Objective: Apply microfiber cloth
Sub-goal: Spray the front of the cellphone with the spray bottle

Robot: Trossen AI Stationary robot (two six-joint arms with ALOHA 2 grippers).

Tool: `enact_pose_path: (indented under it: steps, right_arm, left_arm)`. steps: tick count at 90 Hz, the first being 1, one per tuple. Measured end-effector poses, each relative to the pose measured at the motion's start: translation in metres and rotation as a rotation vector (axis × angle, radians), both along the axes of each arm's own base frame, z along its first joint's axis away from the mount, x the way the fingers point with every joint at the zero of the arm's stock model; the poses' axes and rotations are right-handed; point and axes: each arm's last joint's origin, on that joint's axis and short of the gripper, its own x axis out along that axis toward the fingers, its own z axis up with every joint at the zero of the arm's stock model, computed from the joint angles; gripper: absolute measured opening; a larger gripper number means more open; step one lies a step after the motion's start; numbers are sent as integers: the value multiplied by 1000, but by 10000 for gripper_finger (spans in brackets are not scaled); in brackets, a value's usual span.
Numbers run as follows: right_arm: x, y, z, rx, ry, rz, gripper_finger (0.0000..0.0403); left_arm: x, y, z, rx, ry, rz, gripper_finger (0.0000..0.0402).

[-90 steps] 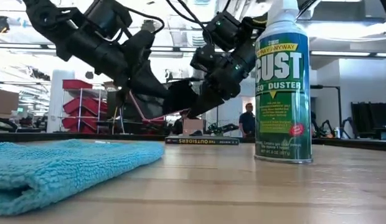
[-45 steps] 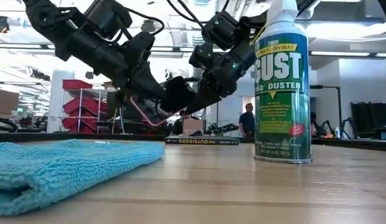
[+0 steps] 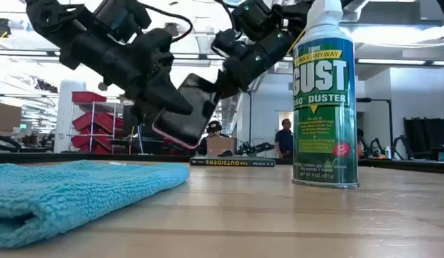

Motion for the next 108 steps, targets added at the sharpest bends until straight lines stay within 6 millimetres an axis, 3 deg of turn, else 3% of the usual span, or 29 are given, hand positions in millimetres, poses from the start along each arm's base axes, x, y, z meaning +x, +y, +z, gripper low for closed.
enact_pose_path:
  steps: [31, 45, 60, 78, 108]
  right_arm:
    - [-1, -6, 3, 5, 16, -14, 0]
    - [3, -9, 21, -31, 56, -21, 0]
    - [-4, -10, 56, -74, 5, -24, 0]
    - [-38, -10, 93, -61, -55, -24, 0]
    - [-133, 7, 108, 2, -207, -91, 0]
  left_arm:
    - [0, 1, 1, 185, 12, 95, 4]
    - [3, 6, 9, 292, -55, 103, 4]
    - [4, 17, 15, 364, -90, 136, 4]
    - [4, 27, 19, 447, -87, 165, 4]
    - [4, 48, 27, 513, -162, 85, 4]
